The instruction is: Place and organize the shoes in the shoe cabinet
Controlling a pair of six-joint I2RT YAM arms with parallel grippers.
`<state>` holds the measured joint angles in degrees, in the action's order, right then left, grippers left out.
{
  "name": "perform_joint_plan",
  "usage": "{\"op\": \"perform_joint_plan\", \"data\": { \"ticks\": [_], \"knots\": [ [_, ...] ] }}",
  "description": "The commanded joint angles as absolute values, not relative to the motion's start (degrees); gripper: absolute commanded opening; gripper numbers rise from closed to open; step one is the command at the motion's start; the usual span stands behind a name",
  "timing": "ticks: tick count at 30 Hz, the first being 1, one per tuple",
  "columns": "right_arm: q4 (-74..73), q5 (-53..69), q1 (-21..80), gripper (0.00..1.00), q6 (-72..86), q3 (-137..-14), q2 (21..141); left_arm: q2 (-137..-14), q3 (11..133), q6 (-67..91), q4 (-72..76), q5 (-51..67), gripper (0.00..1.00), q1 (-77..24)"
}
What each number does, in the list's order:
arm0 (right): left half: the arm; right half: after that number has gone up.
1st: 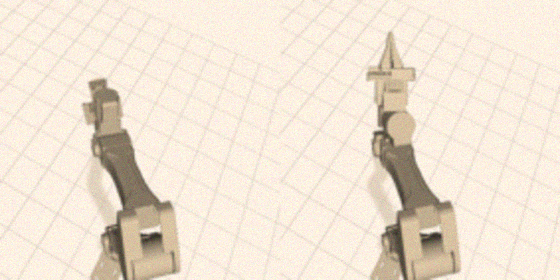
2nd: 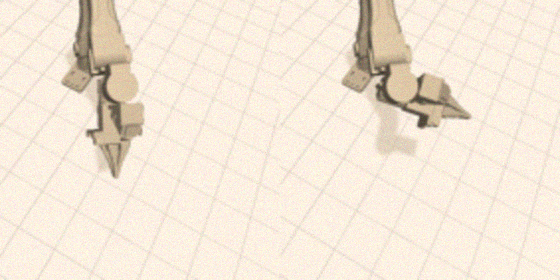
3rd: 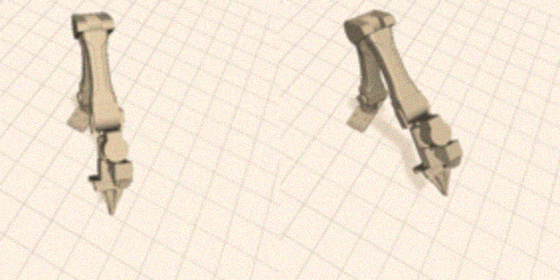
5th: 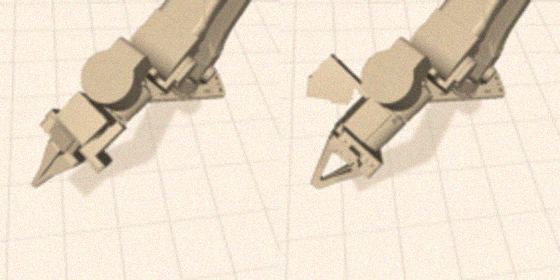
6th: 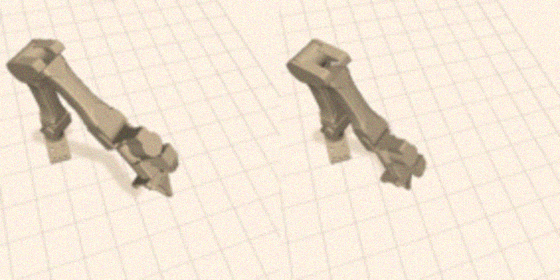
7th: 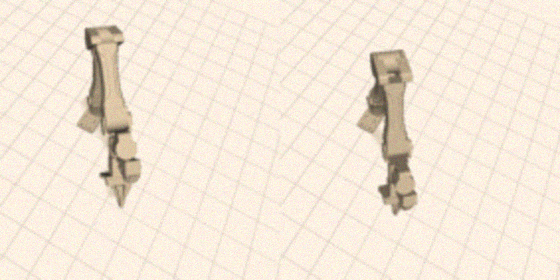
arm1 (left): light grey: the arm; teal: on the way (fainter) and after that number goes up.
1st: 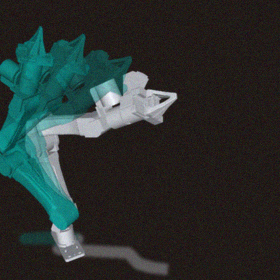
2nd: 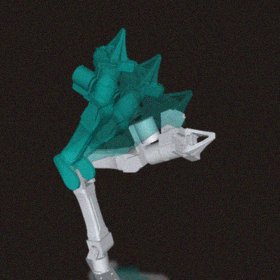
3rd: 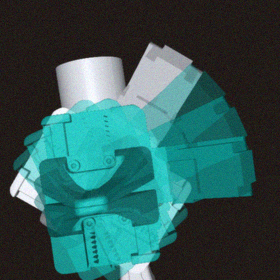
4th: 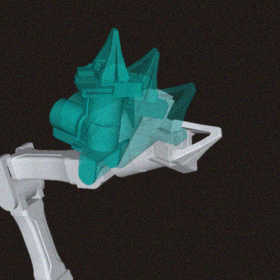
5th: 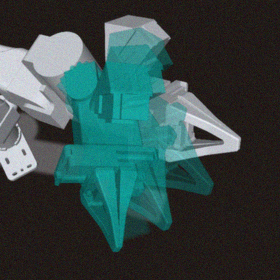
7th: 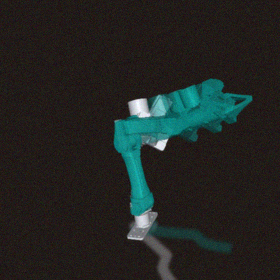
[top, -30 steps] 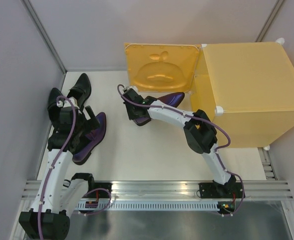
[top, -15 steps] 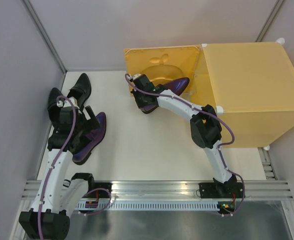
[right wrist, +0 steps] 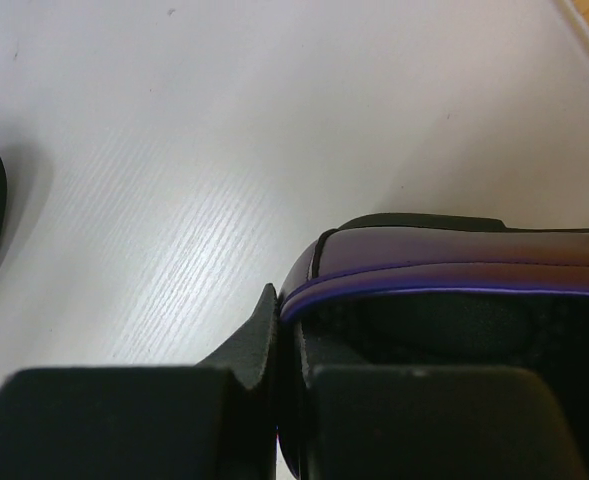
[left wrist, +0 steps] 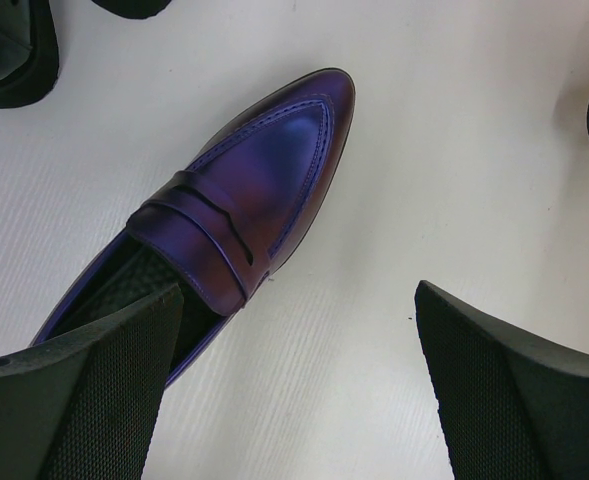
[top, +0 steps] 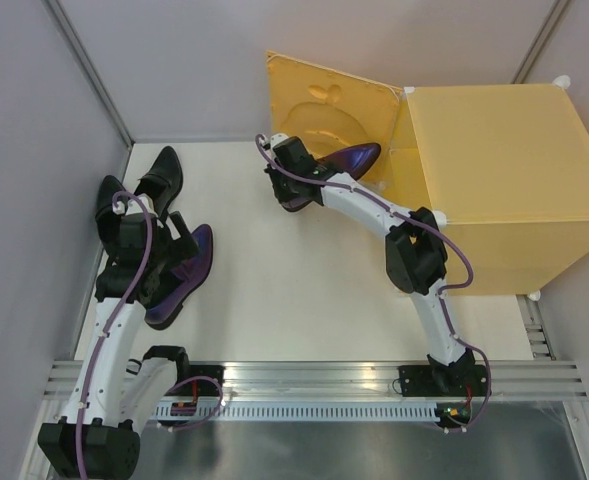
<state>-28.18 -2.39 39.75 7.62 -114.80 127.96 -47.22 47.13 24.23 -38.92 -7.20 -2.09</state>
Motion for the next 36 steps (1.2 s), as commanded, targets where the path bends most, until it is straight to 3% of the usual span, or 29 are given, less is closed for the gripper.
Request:
{"op": "perform_joint_plan", "data": {
  "ticks": [1, 12, 27, 33, 36],
  "knots": [
    [-21.4, -5.2, 39.2, 0.01, 6.8, -115.4, 123.2, -46.8, 46.9, 22.1, -37.4, -8.3, 1.00, -1.9],
    [-20.5, -2.1, 38.7, 0.01, 14.9, -100.7, 115.8, -46.6, 46.8, 22.1, -37.2, -7.6, 1.00, -1.9],
    [-17.3, -0.7, 28.1, 0.01, 18.0, -93.9, 113.5, -46.8, 46.7, 22.1, -37.3, -7.3, 1.00, -1.9],
    [-18.7, -4.7, 24.5, 0.07, 18.9, -93.5, 113.5, -47.0, 46.7, 22.0, -37.3, -7.4, 1.00, -1.9],
    [-19.2, -5.7, 23.7, 0.25, 19.0, -93.8, 113.6, -47.0, 46.8, 22.1, -37.2, -7.3, 1.00, -1.9]
  ]
}}
